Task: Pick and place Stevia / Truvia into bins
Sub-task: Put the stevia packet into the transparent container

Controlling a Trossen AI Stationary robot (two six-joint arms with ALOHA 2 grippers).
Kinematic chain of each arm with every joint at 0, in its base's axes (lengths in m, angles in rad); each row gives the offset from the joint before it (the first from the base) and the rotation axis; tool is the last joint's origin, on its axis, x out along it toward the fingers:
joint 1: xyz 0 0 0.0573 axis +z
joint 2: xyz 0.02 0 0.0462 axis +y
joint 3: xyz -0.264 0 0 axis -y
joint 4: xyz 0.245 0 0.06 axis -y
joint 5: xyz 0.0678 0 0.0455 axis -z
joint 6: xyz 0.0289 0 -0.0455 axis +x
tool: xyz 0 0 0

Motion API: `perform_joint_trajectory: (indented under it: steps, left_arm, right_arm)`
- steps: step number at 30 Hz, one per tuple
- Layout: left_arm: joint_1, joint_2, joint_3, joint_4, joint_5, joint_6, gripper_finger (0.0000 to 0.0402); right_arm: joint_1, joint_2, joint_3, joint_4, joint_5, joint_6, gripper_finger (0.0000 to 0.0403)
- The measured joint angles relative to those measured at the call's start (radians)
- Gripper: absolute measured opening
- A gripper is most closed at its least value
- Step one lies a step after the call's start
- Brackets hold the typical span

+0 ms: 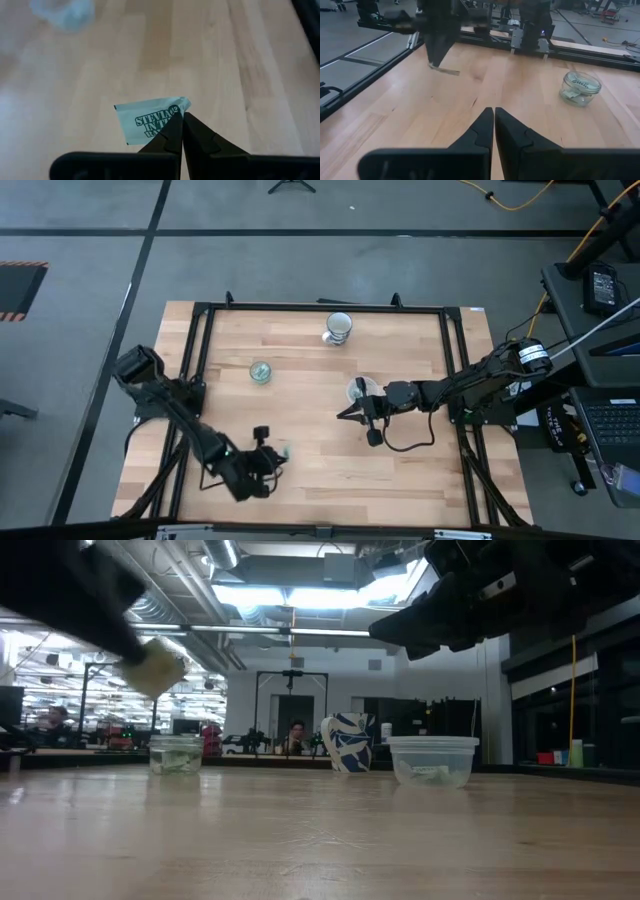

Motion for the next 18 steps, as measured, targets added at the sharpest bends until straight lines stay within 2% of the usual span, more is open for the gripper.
perform_joint_trajectory:
  steps: [5,9,15,18]
  left_arm:
    - [0.099,-0.115,0.000,0.017,0.096,0.271,0.0002]
    - [0.177,-0.180,0.000,0.034,0.208,0.415,0.0002]
    - [0.279,-0.207,0.000,0.101,0.377,0.608,0.0002]
    - [0.337,-0.207,0.000,0.128,0.460,0.679,0.0002]
  right_arm:
    - [0.000,0.000,0.000,-0.011,0.000,-0.008,0.0021]
    - [0.000,0.000,0.000,-0.020,-0.002,-0.052,0.0021]
    - [0.000,0.000,0.000,-0.027,-0.109,-0.167,0.0021]
    - [0.000,0.000,0.000,-0.027,-0.126,-0.184,0.0021]
